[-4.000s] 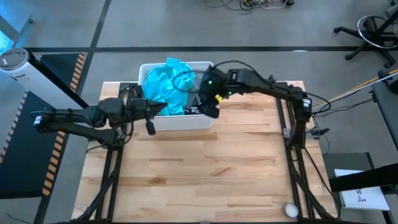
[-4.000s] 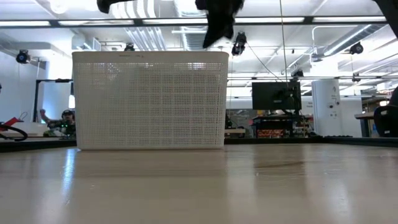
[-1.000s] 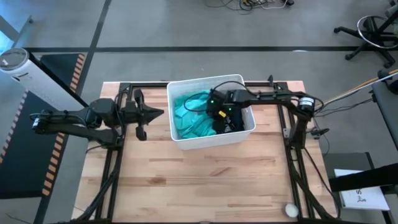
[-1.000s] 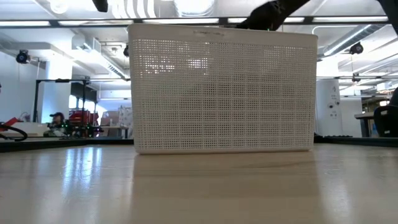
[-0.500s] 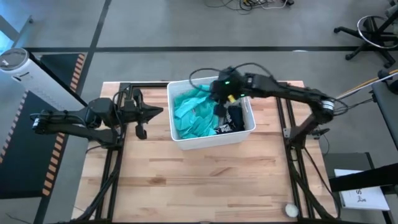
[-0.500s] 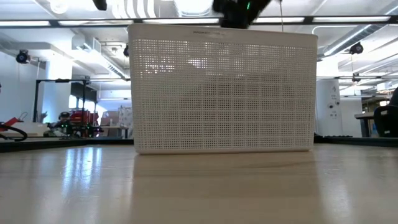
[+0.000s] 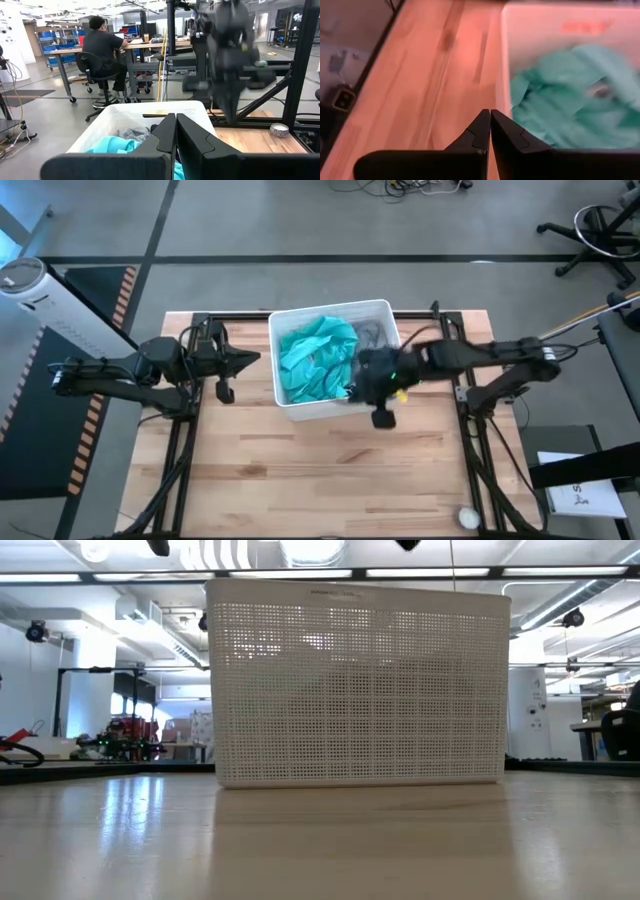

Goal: Sort clothes
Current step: Adjust the white laundry bin to the top center of the table

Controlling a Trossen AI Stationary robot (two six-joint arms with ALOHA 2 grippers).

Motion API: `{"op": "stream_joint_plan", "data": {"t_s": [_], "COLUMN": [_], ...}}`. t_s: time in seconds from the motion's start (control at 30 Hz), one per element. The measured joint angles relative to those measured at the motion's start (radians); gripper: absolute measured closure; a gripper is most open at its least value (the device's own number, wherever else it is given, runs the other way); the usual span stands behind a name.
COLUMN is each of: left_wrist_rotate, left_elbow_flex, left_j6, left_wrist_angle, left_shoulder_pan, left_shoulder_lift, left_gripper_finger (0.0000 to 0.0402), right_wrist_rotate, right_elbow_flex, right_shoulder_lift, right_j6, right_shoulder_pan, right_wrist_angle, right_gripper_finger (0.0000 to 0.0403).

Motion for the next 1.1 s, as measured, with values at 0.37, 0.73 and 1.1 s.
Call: {"op": "stream_joint_plan", "data": {"t_s": [0.37,0.73,1.1], "left_wrist_rotate": [0.0,0.0,0.0], "left_elbow_flex": [0.0,0.0,-0.002], "left_j6": [0.0,0.0,0.003], "left_wrist_angle": [0.009,0.003,-0.019], "left_shoulder_pan": [0.0,0.0,-0.001], "left_shoulder_lift": [0.005,0.012,0.014], "left_gripper_finger": [0.0402,0.0402,0.0402], "right_wrist_rotate": [0.01,-0.038,-0.048], "right_elbow_flex": [-0.084,-0.017,0.009], "right_shoulder_lift": [0.168,0.283,0.228], "right_j6": [-0.031,-0.132,-0.196], "right_shoulder_pan": [-0.11,-0.319,-0.3], "right_wrist_angle": [0.179,0.328,0.378], "right_gripper_finger": [0.0403,0.0403,0.0403]}}
